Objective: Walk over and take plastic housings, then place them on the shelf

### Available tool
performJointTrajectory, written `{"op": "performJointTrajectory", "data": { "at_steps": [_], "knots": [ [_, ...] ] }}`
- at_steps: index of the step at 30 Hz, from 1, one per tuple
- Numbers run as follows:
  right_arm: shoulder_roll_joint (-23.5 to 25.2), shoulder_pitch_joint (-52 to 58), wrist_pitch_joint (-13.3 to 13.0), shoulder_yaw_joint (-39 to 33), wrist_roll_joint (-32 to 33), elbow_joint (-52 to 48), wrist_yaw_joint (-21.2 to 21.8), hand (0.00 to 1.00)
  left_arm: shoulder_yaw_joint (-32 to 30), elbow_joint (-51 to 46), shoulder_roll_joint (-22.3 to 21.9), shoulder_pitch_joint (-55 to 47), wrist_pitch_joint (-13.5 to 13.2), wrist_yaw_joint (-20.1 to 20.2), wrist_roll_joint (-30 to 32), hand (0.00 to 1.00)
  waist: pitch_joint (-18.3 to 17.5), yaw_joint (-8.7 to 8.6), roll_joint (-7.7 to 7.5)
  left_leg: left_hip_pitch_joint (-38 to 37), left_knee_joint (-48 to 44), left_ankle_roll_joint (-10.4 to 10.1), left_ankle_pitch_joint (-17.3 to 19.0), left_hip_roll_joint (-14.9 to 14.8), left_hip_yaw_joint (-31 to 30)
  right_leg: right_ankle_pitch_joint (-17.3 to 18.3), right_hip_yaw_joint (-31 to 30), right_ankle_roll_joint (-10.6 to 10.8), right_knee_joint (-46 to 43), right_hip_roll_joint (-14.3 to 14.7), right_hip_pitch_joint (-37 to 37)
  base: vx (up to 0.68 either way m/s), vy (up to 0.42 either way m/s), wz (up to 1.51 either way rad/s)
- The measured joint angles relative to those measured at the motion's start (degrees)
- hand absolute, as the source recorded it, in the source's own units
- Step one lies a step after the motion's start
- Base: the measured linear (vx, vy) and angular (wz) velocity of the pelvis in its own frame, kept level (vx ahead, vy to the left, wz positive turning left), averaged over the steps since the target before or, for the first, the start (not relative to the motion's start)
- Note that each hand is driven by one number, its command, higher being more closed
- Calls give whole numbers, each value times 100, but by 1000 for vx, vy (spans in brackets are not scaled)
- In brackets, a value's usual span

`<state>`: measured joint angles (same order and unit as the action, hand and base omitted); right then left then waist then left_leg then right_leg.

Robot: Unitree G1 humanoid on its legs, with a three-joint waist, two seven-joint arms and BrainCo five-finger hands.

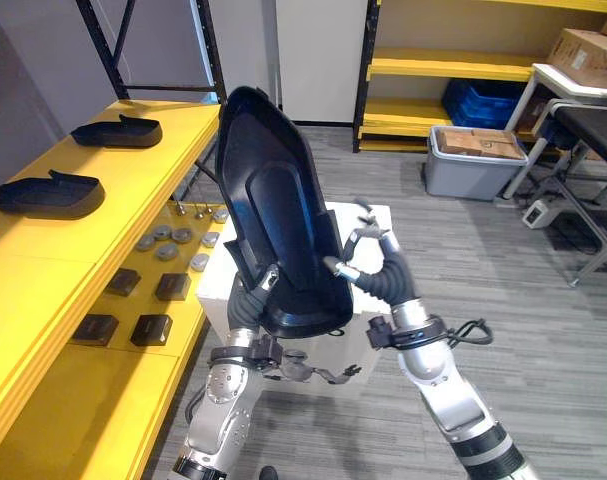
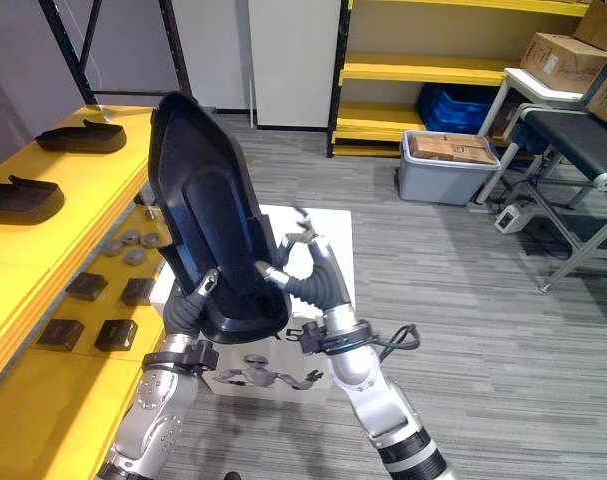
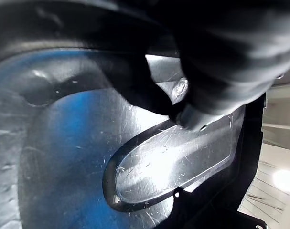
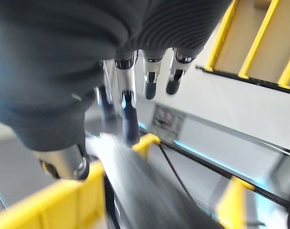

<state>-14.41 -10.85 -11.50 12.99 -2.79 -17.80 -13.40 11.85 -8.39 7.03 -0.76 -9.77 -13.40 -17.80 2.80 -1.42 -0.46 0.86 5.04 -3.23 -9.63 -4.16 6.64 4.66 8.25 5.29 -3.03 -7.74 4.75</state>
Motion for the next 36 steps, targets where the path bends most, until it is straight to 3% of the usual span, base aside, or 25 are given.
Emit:
{"op": "performJointTrajectory", "data": {
  "at_steps": [5,11,16,19,22,28,32,36],
  "knots": [
    [288,237,-384,-1204,1449,-349,125,0,-536,-1,-171,-460,106,-12,365,100,-1,-44,0,-2,0,-1,1,-8,6,0,-1,0,6,7,0,0,0,0],
    [407,948,-612,-2384,2279,-195,155,0,-1012,-95,-374,-873,111,-21,461,100,-2,-61,0,-1,10,-3,3,-9,8,0,-1,0,8,7,0,0,0,0],
    [412,1925,-501,-2855,2139,1070,221,0,-1397,-318,-448,-1240,107,17,445,100,-15,-90,0,17,22,-23,20,-11,0,1,10,1,34,7,0,0,0,0],
    [502,2463,-94,-2867,1423,2052,412,0,-1538,-429,-523,-1536,98,139,382,100,-21,-108,10,35,22,-26,22,-9,-8,0,20,2,54,8,1,0,0,0],
    [645,2633,130,-2866,880,3258,580,0,-1586,-447,-658,-1680,90,257,324,100,-21,-106,10,39,22,-26,22,-7,-31,0,37,2,54,8,15,0,0,3],
    [974,2657,335,-2786,804,5248,771,0,-1432,-539,-702,-1950,87,396,327,100,-29,-39,14,-18,25,-27,24,-8,-69,3,60,5,22,9,106,0,0,4],
    [1109,2722,417,-2531,804,5690,874,0,-1358,-684,-776,-2055,87,434,334,100,-38,-14,32,-17,27,-28,24,0,-189,39,196,27,-44,6,149,-17,-3,14],
    [1206,2695,457,-2271,799,5828,913,0,-1338,-837,-861,-2149,87,455,335,100,36,129,26,40,23,-67,-17,42,-580,206,588,28,-268,-22,270,-23,-21,49]
  ]
}}
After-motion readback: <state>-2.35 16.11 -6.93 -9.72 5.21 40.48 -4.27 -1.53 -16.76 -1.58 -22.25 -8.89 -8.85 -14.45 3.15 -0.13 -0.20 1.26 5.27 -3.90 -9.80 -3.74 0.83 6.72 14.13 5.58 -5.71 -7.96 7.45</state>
